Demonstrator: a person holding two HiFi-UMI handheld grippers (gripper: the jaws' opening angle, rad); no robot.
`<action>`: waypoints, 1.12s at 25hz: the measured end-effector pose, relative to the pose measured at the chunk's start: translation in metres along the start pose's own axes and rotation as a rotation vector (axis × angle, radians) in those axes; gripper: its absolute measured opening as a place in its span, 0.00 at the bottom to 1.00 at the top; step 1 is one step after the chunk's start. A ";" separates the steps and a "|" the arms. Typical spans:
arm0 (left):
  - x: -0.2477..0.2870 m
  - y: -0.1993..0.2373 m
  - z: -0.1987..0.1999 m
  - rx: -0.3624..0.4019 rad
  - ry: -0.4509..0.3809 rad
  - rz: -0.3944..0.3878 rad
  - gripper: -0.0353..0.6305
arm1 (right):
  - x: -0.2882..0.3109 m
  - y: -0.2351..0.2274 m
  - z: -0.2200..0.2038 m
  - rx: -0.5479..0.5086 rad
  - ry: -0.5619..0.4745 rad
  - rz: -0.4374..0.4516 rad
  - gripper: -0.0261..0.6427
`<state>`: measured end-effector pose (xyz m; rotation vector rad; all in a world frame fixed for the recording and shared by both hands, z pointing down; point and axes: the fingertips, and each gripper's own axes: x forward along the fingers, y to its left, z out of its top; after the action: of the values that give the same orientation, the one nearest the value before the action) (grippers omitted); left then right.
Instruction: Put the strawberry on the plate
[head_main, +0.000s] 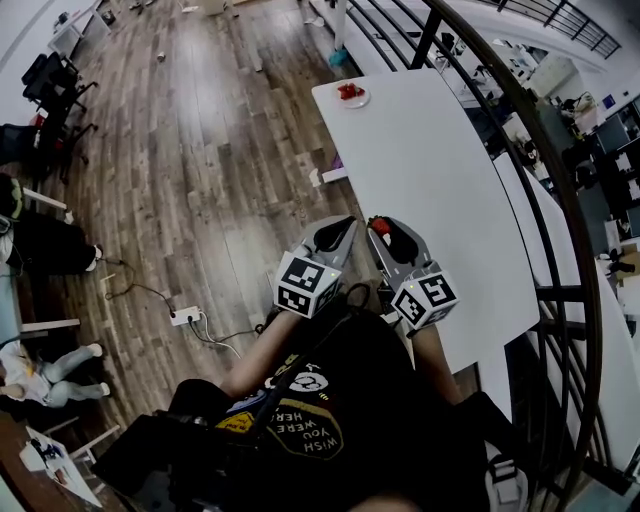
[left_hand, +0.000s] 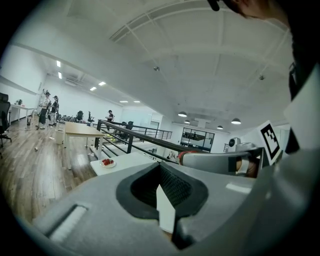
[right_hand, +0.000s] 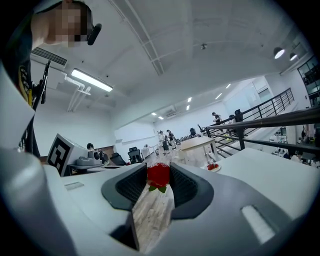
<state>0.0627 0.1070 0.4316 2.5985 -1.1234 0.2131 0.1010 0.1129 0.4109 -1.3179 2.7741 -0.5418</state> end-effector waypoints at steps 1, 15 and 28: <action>0.003 0.001 -0.001 0.000 0.006 -0.004 0.05 | 0.002 -0.002 0.000 0.004 0.002 -0.002 0.26; 0.021 0.069 0.025 0.003 0.004 -0.052 0.05 | 0.070 -0.017 0.013 0.010 -0.004 -0.060 0.26; 0.001 0.143 0.022 -0.049 0.011 -0.032 0.05 | 0.124 0.000 0.002 -0.003 0.037 -0.095 0.26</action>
<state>-0.0405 0.0065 0.4416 2.5674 -1.0691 0.1905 0.0214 0.0184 0.4247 -1.4613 2.7532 -0.5724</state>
